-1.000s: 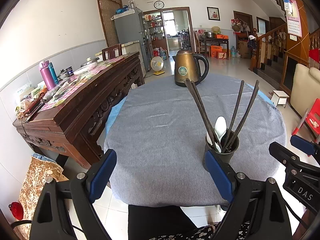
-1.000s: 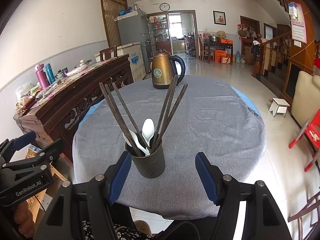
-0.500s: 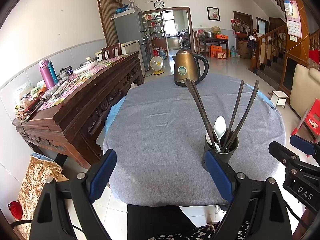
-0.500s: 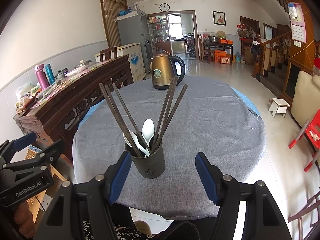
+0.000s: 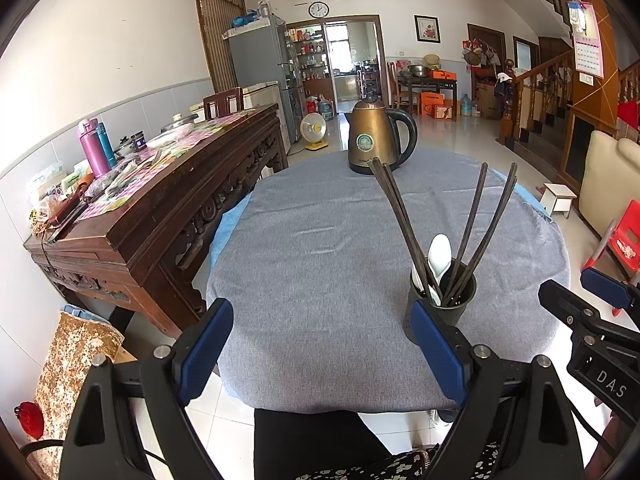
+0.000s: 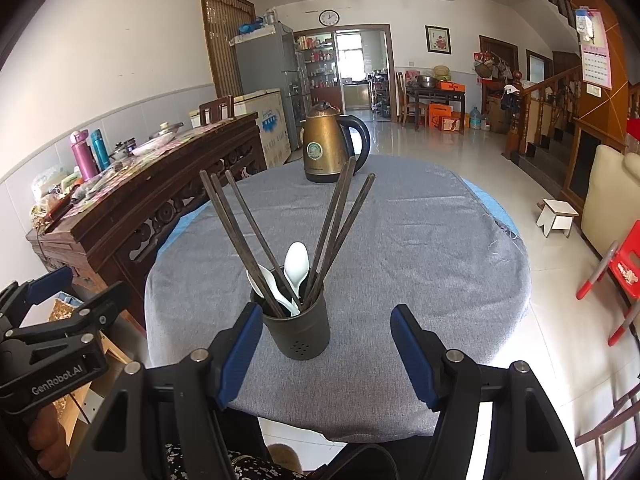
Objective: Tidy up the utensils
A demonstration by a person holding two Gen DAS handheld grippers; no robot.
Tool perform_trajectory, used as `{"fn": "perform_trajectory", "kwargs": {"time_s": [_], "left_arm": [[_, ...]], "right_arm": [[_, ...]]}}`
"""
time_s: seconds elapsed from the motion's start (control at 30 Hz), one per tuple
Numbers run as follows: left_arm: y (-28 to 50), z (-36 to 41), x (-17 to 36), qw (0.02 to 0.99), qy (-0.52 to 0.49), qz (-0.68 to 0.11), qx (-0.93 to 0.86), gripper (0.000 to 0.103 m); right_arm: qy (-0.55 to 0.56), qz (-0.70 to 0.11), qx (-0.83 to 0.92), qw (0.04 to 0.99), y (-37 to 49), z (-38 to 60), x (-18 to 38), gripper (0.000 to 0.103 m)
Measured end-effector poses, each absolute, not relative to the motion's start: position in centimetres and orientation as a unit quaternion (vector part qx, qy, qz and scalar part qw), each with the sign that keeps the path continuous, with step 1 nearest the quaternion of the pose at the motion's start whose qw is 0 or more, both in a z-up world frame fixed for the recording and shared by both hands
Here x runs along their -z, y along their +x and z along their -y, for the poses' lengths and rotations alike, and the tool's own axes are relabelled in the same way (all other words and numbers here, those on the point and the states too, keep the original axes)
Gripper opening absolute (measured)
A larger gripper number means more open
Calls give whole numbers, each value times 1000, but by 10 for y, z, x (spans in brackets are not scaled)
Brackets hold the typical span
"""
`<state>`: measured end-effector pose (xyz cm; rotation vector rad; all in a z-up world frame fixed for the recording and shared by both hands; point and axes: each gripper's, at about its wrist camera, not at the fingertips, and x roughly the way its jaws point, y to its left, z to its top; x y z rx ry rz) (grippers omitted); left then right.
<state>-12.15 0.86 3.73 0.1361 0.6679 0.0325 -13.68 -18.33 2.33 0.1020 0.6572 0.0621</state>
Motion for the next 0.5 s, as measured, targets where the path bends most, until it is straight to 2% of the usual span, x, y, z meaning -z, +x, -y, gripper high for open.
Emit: {"fn": "perform_trajectory", "kwargs": {"time_s": [0.5], "left_arm": [[-124,-9,-45,945,64,-320,-15,90]], "right_arm": [[44,-314,-32,948,-139,183,-27,70]]}}
